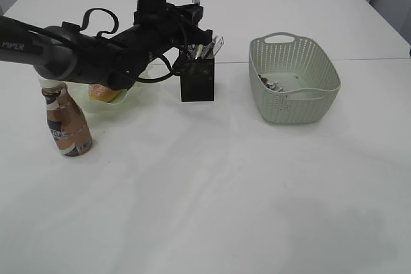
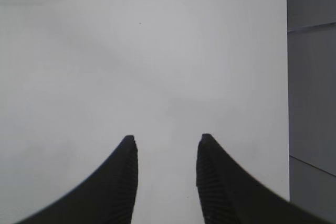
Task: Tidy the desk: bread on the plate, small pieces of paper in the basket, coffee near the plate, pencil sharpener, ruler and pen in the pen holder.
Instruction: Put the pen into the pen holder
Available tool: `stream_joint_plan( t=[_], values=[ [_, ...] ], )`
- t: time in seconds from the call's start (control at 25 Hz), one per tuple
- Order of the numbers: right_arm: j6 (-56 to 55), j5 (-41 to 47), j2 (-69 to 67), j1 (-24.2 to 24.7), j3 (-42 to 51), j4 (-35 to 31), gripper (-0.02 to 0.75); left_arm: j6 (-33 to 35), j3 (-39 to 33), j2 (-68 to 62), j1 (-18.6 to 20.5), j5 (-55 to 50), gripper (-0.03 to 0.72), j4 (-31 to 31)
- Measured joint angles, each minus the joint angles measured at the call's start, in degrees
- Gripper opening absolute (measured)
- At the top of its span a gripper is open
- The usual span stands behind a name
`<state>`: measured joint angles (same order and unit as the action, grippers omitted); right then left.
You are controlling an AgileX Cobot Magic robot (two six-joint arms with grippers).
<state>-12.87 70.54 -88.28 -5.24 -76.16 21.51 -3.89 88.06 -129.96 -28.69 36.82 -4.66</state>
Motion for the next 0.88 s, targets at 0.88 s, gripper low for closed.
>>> stream_joint_plan(
  t=[0.88],
  values=[
    [0.00,0.00,0.00,0.00,0.00,0.00,0.308,0.00,4.89,-4.32,0.34,-6.16,0.068,0.00]
  ],
)
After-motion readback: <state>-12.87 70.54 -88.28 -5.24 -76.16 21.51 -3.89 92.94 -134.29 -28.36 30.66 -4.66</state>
